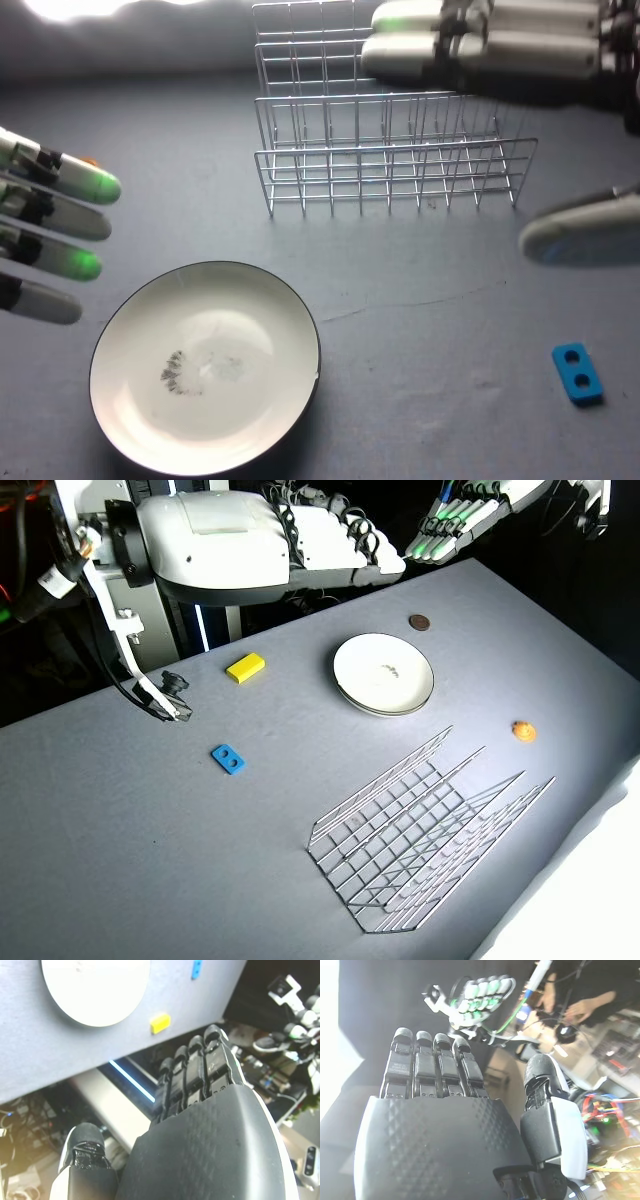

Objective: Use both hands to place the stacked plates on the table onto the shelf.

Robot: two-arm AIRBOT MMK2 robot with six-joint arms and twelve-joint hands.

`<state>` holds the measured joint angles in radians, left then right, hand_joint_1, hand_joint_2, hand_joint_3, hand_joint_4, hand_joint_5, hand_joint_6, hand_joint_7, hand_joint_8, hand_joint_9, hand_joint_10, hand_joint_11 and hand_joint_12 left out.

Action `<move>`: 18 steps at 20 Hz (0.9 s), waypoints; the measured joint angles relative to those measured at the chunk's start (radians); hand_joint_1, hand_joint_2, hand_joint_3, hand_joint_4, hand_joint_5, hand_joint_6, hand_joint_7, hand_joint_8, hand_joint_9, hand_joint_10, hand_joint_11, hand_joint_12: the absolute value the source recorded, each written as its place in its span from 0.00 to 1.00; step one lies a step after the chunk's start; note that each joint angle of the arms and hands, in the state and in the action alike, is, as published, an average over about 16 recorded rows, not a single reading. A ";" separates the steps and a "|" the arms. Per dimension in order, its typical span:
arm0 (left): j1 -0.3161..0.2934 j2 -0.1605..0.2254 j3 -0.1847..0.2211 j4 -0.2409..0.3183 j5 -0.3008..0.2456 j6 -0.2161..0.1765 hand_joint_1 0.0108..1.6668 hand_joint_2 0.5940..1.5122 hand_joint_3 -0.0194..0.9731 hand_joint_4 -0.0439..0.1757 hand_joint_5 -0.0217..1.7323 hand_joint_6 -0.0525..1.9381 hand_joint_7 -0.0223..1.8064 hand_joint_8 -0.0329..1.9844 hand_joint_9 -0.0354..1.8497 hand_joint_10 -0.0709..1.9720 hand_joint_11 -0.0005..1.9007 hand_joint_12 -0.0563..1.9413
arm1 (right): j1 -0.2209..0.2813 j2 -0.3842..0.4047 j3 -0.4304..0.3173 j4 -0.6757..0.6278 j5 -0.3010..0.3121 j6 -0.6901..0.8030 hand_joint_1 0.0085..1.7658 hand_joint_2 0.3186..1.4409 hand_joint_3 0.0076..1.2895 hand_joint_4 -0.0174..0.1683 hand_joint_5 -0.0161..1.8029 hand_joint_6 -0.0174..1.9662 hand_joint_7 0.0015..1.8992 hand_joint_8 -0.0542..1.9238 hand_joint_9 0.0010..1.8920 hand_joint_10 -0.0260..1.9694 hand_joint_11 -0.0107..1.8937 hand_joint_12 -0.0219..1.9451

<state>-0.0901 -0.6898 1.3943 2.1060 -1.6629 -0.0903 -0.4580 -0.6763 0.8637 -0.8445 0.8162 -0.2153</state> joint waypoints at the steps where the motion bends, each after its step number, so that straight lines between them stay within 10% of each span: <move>1: -0.002 0.000 -0.002 -0.003 0.001 -0.003 0.00 0.57 0.05 0.20 0.06 0.03 0.05 0.02 0.05 0.04 0.03 0.03 | -0.005 -0.003 0.000 0.011 -0.002 -0.010 0.06 0.82 0.01 0.09 0.04 0.03 0.03 0.04 0.03 0.03 0.05 0.02; 5: -0.010 0.001 -0.013 -0.008 0.004 -0.035 0.01 0.57 0.06 0.20 0.04 0.03 0.04 0.01 0.03 0.04 0.01 0.02 | -0.019 -0.009 -0.001 0.041 -0.016 -0.033 0.19 0.75 0.01 0.09 0.02 0.02 0.01 0.04 0.01 0.02 0.01 0.01; 18: -0.023 0.022 -0.082 0.023 0.041 -0.365 0.01 0.58 0.05 0.20 0.04 0.03 0.03 0.02 0.03 0.04 0.01 0.02 | -0.036 -0.016 -0.002 0.016 -0.058 -0.024 0.60 0.46 0.01 0.08 0.02 0.02 0.01 0.04 0.01 0.02 0.02 0.01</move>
<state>-0.1132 -0.6680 1.3125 2.1291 -1.6220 -0.4553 -0.4945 -0.6923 0.8621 -0.8287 0.7581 -0.2393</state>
